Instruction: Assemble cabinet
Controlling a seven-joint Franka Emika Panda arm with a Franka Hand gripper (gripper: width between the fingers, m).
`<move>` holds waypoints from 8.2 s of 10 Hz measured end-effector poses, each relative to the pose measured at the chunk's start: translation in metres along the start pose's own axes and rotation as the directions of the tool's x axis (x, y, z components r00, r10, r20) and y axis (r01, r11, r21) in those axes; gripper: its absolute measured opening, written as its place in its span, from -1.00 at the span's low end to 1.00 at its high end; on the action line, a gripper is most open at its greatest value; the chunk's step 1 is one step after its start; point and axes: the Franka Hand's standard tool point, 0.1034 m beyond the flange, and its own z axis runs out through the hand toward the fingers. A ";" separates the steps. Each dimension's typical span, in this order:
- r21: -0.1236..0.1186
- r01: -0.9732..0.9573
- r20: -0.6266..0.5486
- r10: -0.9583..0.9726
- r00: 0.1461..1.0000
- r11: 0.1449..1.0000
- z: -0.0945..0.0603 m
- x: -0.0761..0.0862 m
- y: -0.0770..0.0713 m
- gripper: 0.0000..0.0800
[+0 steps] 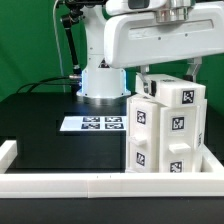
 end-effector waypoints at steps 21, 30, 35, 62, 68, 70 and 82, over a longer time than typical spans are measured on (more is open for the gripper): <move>0.044 -0.993 0.022 0.994 -0.104 -0.105 -0.003 0.001 0.001 0.40; 0.052 -0.957 0.091 0.955 -0.281 -0.287 -0.010 0.006 -0.003 0.97; 0.080 -0.965 0.124 0.963 -0.239 -0.250 -0.025 0.013 -0.007 0.99; -0.019 0.754 -0.009 -0.754 0.657 0.657 -0.026 0.008 -0.005 0.99; -0.015 0.914 0.039 -0.913 0.407 0.406 -0.006 -0.011 0.002 0.99; -0.007 0.910 0.045 -0.909 0.414 0.414 0.004 -0.019 0.005 0.99; -0.026 0.640 0.033 -0.639 0.768 0.768 0.003 -0.019 0.011 0.40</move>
Offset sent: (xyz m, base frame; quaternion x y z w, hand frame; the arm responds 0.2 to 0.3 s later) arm 0.0015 0.0001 0.0012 -0.0043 0.0052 0.1140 0.9935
